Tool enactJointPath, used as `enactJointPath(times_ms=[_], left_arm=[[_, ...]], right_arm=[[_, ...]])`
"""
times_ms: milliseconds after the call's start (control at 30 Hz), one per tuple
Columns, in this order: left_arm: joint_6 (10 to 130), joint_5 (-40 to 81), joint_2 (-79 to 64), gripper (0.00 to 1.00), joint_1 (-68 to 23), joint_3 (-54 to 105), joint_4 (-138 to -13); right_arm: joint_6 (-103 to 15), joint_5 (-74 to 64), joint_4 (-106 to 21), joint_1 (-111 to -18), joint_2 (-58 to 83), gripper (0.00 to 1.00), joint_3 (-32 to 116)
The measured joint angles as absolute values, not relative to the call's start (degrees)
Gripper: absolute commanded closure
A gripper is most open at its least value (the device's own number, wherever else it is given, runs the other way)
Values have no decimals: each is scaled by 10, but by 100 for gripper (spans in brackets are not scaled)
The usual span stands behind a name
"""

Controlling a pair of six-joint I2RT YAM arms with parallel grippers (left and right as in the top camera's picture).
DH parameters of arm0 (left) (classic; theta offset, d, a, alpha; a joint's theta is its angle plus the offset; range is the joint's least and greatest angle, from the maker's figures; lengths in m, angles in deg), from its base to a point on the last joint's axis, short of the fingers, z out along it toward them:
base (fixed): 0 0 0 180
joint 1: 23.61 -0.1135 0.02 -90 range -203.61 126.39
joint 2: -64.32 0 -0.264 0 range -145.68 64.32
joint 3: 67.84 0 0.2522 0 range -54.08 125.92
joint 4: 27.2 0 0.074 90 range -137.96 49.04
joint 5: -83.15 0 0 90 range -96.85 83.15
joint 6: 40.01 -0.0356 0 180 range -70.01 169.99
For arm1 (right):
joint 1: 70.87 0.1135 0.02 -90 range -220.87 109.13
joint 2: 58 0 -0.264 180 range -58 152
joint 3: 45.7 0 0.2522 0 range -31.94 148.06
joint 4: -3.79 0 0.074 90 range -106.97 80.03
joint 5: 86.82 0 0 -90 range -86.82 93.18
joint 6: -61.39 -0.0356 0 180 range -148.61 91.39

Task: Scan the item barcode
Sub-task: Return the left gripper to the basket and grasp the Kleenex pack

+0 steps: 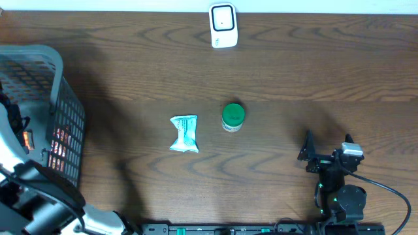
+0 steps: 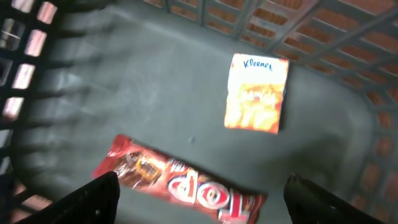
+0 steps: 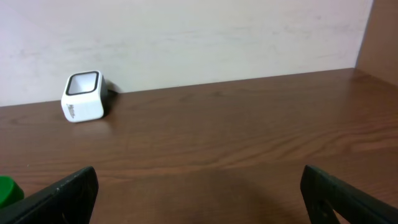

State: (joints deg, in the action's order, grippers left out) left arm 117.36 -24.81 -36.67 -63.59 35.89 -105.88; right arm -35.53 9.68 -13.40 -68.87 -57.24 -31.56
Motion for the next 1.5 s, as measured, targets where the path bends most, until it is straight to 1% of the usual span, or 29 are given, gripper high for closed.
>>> enactJointPath(times_ms=[667, 1000, 1267, 1500], left_arm=[[1188, -304, -549, 15, -637, 359, -979], [1188, -330, -560, 15, -635, 363, -967], [1152, -334, -556, 14, -636, 364, -964], [1124, -325, -498, 14, -637, 362, -945]], right_arm=[[-355, 97, -134, -689, -573, 1, -316], [-355, 97, -134, -689, -573, 1, -316], [-355, 97, -134, -689, -572, 1, -316], [-355, 97, -134, -689, -573, 1, -316]])
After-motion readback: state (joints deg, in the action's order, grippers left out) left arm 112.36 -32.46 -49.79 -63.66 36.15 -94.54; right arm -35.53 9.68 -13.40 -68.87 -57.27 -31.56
